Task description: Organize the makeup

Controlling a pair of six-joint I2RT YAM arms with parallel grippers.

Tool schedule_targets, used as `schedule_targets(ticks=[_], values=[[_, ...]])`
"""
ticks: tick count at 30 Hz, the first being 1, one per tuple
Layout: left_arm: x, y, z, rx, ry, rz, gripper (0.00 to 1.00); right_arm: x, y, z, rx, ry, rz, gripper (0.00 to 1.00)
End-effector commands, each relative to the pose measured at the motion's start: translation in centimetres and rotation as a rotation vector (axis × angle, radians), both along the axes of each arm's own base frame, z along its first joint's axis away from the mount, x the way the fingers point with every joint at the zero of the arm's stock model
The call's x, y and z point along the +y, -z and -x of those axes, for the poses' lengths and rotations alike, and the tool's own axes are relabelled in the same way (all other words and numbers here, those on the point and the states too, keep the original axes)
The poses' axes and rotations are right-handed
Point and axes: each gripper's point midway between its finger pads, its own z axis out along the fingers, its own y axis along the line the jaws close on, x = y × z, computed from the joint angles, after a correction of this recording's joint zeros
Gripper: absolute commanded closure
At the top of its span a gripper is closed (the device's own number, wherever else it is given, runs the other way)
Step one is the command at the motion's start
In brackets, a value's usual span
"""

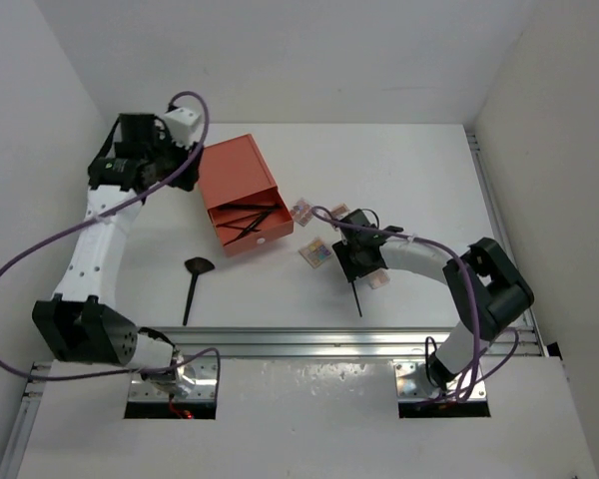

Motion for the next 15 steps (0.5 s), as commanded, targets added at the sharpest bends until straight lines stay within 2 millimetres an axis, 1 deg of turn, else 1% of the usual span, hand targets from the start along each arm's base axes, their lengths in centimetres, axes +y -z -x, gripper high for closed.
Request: schedule_targets(ticks=[1, 2, 3, 4, 6, 7, 8, 9, 11, 12, 13, 14, 15], values=[[3.6, 3.4, 2.7, 0.091, -0.115, 0.036, 0.36, 0.2, 1.2, 1.4, 0.078, 0.048, -0.026, 0.53], [4.4, 4.2, 3.3, 0.108, -0.137, 0.037, 0.34, 0.1, 1.3, 1.4, 0.086, 0.048, -0.029, 0.55], [5.1, 4.9, 3.6, 0.119, -0.158, 0.038, 0.34, 0.1, 2.0, 2.0, 0.115, 0.044, -0.022, 0.6], [6.3, 6.7, 4.6, 0.162, -0.195, 0.041, 0.34, 0.3, 2.3, 2.4, 0.136, 0.035, -0.029, 0.63], [7.4, 8.1, 5.5, 0.198, -0.236, 0.053, 0.34, 0.1, 3.3, 3.0, 0.178, 0.036, -0.016, 0.67], [8.3, 8.9, 5.9, 0.217, -0.271, 0.063, 0.34, 0.2, 3.6, 3.2, 0.197, 0.035, -0.011, 0.67], [8.7, 10.2, 6.6, 0.252, -0.287, 0.067, 0.34, 0.3, 3.5, 3.3, 0.211, 0.04, -0.013, 0.67], [8.9, 10.8, 6.9, 0.267, -0.292, 0.08, 0.34, 0.2, 3.8, 3.4, 0.221, 0.037, -0.003, 0.67], [9.7, 12.1, 7.8, 0.302, -0.323, 0.095, 0.34, 0.1, 3.7, 3.4, 0.229, 0.04, 0.011, 0.67], [9.6, 12.5, 8.0, 0.309, -0.308, 0.093, 0.34, 0.3, 3.4, 3.3, 0.216, 0.035, 0.016, 0.67], [10.1, 12.5, 8.1, 0.309, -0.323, 0.095, 0.34, 0.0, 3.4, 3.4, 0.215, 0.034, 0.027, 0.67], [10.3, 12.8, 8.3, 0.317, -0.332, 0.098, 0.34, -0.1, 3.2, 2.9, 0.188, 0.038, 0.032, 0.67], [10.2, 12.7, 8.1, 0.308, -0.324, 0.104, 0.34, -0.1, 3.1, 2.8, 0.181, 0.038, 0.029, 0.67]])
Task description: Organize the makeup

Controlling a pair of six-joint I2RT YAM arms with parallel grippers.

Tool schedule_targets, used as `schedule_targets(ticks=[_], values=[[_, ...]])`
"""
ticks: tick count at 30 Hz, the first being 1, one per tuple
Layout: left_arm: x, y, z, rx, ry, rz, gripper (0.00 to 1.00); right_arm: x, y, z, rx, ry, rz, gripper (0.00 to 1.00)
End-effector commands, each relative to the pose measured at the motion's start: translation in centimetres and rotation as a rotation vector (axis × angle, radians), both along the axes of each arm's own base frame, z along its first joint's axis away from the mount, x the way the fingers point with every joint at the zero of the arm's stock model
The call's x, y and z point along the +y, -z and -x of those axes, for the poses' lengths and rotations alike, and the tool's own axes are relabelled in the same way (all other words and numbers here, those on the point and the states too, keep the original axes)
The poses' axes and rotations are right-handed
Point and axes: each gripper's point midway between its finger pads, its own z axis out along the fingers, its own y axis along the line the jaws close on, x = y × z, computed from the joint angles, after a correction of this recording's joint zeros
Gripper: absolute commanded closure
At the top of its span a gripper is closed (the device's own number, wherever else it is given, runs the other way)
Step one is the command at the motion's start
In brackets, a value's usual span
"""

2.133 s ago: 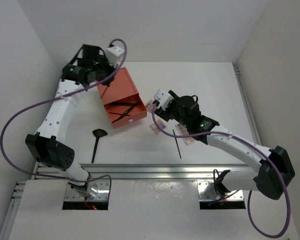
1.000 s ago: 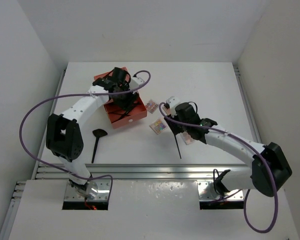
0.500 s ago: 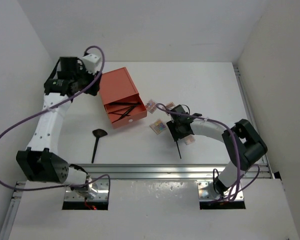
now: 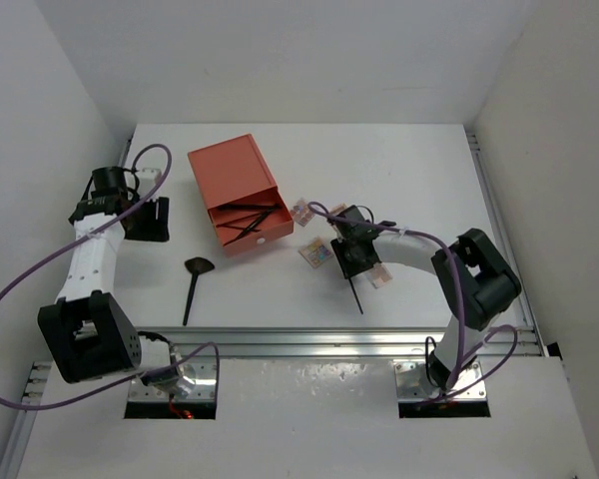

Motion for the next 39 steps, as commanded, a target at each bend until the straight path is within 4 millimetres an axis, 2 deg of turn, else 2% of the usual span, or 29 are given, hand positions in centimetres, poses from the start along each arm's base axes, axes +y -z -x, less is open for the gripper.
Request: schedule_targets(ticks=[1, 3, 6, 9, 11, 13, 15, 16, 19, 20, 22, 23, 24, 25, 27, 29, 30, 31, 32, 35, 36, 38, 39], values=[[0.0, -0.8, -0.7, -0.052, 0.011, 0.018, 0.34, -1.7, 1.9, 2.9, 0.106, -0.008, 0.079, 0.67], [-0.1, -0.9, -1.0, -0.054, 0.017, 0.025, 0.34, -1.8, 1.8, 3.0, 0.122, -0.013, 0.092, 0.7], [0.3, -0.9, -1.2, -0.055, 0.016, 0.018, 0.34, -2.3, 1.9, 3.9, 0.161, -0.027, 0.113, 0.82], [0.6, -0.6, -1.2, -0.044, 0.024, 0.001, 0.34, -2.7, 2.5, 5.1, 0.178, -0.048, 0.103, 0.98], [0.7, -0.3, -1.0, -0.036, 0.046, -0.013, 0.34, -3.1, 2.7, 5.1, 0.169, -0.049, 0.098, 1.0], [0.3, 1.7, -0.1, 0.026, 0.071, 0.004, 0.35, -3.2, 2.0, 4.1, 0.131, -0.061, 0.095, 1.0], [-0.9, 3.9, 1.2, 0.114, 0.148, 0.022, 0.37, -3.0, 0.4, 2.1, 0.039, -0.087, 0.1, 1.0], [-1.3, 4.7, 1.6, 0.138, 0.175, 0.022, 0.37, -2.8, -1.0, 1.0, -0.024, -0.131, 0.098, 1.0], [-2.8, 6.8, 3.2, 0.201, 0.273, 0.036, 0.37, -1.4, -6.3, -2.9, -0.24, -0.233, 0.077, 1.0], [-3.0, 7.3, 3.4, 0.212, 0.295, 0.041, 0.37, -0.7, -9.4, -4.6, -0.349, -0.288, 0.065, 1.0], [-3.3, 7.9, 3.8, 0.228, 0.311, 0.056, 0.37, 0.5, -13.3, -7.0, -0.494, -0.376, 0.065, 1.0], [-3.6, 8.7, 4.1, 0.255, 0.316, 0.079, 0.37, 1.8, -16.6, -8.9, -0.601, -0.389, 0.032, 1.0], [-3.8, 9.0, 4.2, 0.26, 0.321, 0.093, 0.37, 3.5, -18.4, -9.5, -0.66, -0.438, -0.026, 1.0], [-3.9, 9.5, 4.5, 0.279, 0.321, 0.101, 0.37, 4.4, -19.9, -10.3, -0.719, -0.478, -0.033, 1.0], [-4.3, 10.4, 4.9, 0.308, 0.337, 0.131, 0.37, 8.0, -23.8, -11.7, -0.821, -0.561, -0.135, 1.0], [-4.4, 11.2, 5.5, 0.335, 0.345, 0.139, 0.37, 11.6, -24.6, -11.7, -0.862, -0.684, -0.178, 1.0], [-4.7, 11.6, 5.8, 0.349, 0.348, 0.157, 0.37, 12.9, -25.8, -11.9, -0.9, -0.713, -0.201, 1.0], [-5.0, 12.1, 6.2, 0.363, 0.365, 0.175, 0.37, 16.1, -27.1, -11.5, -0.953, -0.793, -0.255, 1.0], [-5.0, 12.1, 6.2, 0.363, 0.365, 0.175, 0.37, 17.3, -26.2, -11.6, -0.938, -0.824, -0.265, 1.0], [-4.9, 12.6, 5.9, 0.366, 0.365, 0.177, 0.37, 21.6, -27.6, -11.0, -0.996, -0.923, -0.339, 1.0], [-5.0, 12.9, 6.1, 0.379, 0.364, 0.182, 0.37, 23.2, -26.7, -11.1, -0.988, -0.948, -0.349, 1.0], [-4.8, 13.5, 6.1, 0.397, 0.352, 0.182, 0.37, 24.9, -26.8, -10.6, -1.012, -0.98, -0.38, 1.0], [-4.8, 13.5, 6.1, 0.397, 0.352, 0.182, 0.37, 25.9, -25.7, -10.7, -1.0, -1.007, -0.383, 1.0]])
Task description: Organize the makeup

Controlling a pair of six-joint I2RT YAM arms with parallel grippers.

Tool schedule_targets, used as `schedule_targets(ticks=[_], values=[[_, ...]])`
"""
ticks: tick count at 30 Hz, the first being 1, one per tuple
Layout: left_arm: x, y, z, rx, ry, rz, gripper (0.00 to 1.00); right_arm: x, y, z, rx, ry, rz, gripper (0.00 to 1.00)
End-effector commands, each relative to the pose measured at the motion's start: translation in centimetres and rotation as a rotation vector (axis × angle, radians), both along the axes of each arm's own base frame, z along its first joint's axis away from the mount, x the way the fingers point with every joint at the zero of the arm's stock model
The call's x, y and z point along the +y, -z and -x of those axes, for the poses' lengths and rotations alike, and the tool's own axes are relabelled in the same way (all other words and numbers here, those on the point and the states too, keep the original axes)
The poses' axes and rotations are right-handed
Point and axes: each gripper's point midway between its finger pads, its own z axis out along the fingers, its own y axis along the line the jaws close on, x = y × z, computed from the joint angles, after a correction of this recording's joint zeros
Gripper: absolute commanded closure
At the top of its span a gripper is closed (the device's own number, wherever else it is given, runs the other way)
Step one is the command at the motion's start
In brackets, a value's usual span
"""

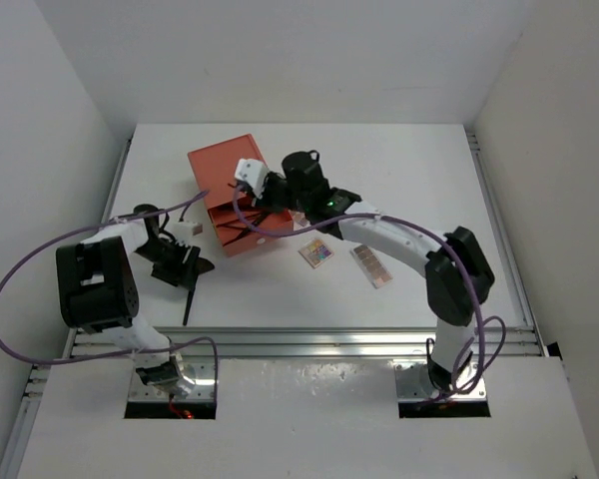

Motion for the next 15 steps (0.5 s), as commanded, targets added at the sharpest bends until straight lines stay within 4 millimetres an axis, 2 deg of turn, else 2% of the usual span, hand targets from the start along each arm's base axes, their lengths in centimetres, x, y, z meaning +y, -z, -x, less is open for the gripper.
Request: schedule_targets(ticks=[1, 3, 7, 9, 10, 11, 15], values=[[-0.4, 0.6, -0.3, 0.0, 0.017, 0.024, 0.37, 3.8, -1.5, 0.5, -0.085, -0.139, -0.058, 1.0], [-0.4, 0.8, -0.5, 0.008, 0.025, 0.016, 0.37, 4.6, 0.3, 0.6, -0.063, -0.153, -0.034, 1.0], [-0.4, 1.7, 0.0, 0.048, 0.033, 0.007, 0.37, 4.1, 4.3, 0.8, 0.001, -0.155, 0.054, 1.0], [-0.4, 1.9, -0.2, 0.051, 0.025, 0.008, 0.37, 3.7, 5.7, 1.0, 0.029, -0.155, 0.089, 0.89], [-0.3, 1.7, -0.6, 0.04, 0.025, 0.005, 0.37, 3.6, 5.9, 1.2, 0.037, -0.155, 0.094, 0.77], [-0.3, 1.9, -0.5, 0.049, 0.025, 0.007, 0.37, 3.5, 5.7, 0.9, 0.034, -0.127, 0.084, 0.61], [-0.7, 1.7, -0.9, 0.038, 0.036, 0.015, 0.37, 3.0, 4.1, 0.0, 0.008, -0.059, 0.052, 0.43]])
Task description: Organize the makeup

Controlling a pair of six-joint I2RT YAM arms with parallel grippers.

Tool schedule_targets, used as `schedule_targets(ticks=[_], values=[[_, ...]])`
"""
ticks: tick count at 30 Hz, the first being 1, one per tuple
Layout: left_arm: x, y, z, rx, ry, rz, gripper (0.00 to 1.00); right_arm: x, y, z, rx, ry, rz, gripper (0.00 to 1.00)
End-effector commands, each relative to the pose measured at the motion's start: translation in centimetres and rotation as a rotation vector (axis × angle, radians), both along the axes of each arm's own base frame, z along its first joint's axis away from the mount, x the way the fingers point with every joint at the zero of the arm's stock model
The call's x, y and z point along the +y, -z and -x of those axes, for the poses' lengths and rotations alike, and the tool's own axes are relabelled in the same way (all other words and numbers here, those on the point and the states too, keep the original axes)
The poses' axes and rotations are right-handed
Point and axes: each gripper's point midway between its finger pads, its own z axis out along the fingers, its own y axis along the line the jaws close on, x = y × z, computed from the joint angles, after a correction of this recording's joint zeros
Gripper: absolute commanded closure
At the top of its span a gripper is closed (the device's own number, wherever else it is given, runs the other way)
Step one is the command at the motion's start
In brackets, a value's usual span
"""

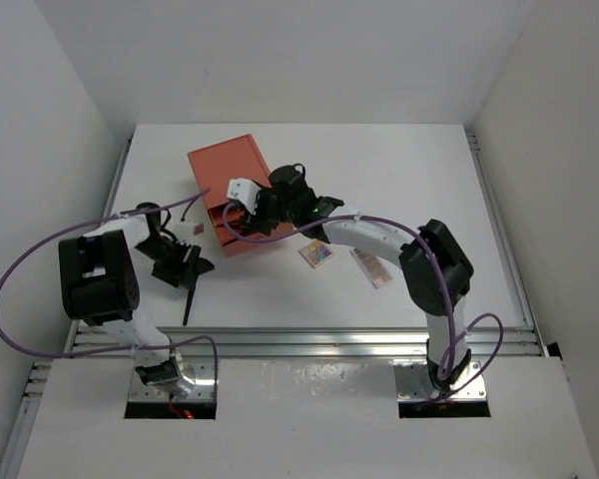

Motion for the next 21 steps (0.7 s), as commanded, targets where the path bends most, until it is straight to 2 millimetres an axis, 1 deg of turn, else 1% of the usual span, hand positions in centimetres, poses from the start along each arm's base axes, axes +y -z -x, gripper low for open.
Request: schedule_targets(ticks=[1, 3, 4, 6, 7, 9, 10, 11, 12, 13, 14, 15, 16, 17, 19, 20, 21], values=[[-0.6, 1.1, -0.7, -0.012, 0.022, 0.014, 0.37, 0.2, -5.0, -1.4, -0.082, 0.047, -0.089, 0.41], [-0.9, 1.6, -0.5, 0.01, 0.033, 0.018, 0.37, 0.3, -6.1, -1.7, -0.097, 0.064, -0.108, 0.36], [-1.1, 1.7, -0.4, 0.012, 0.045, 0.009, 0.4, 0.4, -7.0, -1.7, -0.102, 0.068, -0.127, 0.36], [-1.0, 1.9, -0.8, 0.015, 0.041, -0.005, 0.43, 0.4, -7.8, -1.7, -0.108, 0.073, -0.148, 0.34], [-1.1, 2.2, -0.6, 0.032, 0.029, -0.002, 0.46, 0.2, -8.9, -1.7, -0.112, 0.084, -0.175, 0.33], [-1.1, 2.6, -0.6, 0.042, 0.037, -0.03, 0.46, -0.1, -8.9, -1.8, -0.113, 0.115, -0.192, 0.33], [-0.9, 2.8, -0.4, 0.061, 0.019, -0.045, 0.47, -0.7, -9.3, -1.3, -0.118, 0.118, -0.198, 0.33], [-0.6, 2.9, -0.7, 0.053, 0.007, -0.06, 0.49, -1.0, -9.3, -1.3, -0.122, 0.132, -0.198, 0.33], [-0.4, 3.0, -0.9, 0.046, -0.004, -0.075, 0.5, -1.2, -10.6, -1.3, -0.142, 0.146, -0.228, 0.33], [-0.1, 3.0, -0.8, 0.054, -0.024, -0.098, 0.53, -1.8, -9.9, -1.0, -0.132, 0.158, -0.218, 0.33], [0.2, 3.3, -0.9, 0.06, -0.035, -0.111, 0.54, -1.9, -10.4, -1.0, -0.146, 0.162, -0.234, 0.33], [0.3, 3.3, -0.8, 0.064, -0.046, -0.124, 0.55, -2.4, -10.9, -0.9, -0.148, 0.183, -0.245, 0.33], [0.5, 3.5, -0.7, 0.077, -0.054, -0.133, 0.56, -2.7, -10.4, -0.6, -0.138, 0.19, -0.242, 0.33], [1.1, 3.6, -0.5, 0.086, -0.074, -0.17, 0.59, -3.2, -10.9, -0.4, -0.148, 0.195, -0.255, 0.33], [2.0, 3.7, -1.1, 0.066, -0.089, -0.219, 0.63, -3.7, -10.5, -0.1, -0.142, 0.21, -0.26, 0.33], [2.4, 3.7, -1.3, 0.061, -0.103, -0.243, 0.68, -4.1, -11.3, 0.1, -0.153, 0.216, -0.276, 0.33], [3.3, 3.9, -1.0, 0.067, -0.115, -0.286, 0.7, -4.3, -10.7, 0.3, -0.142, 0.223, -0.268, 0.33]])
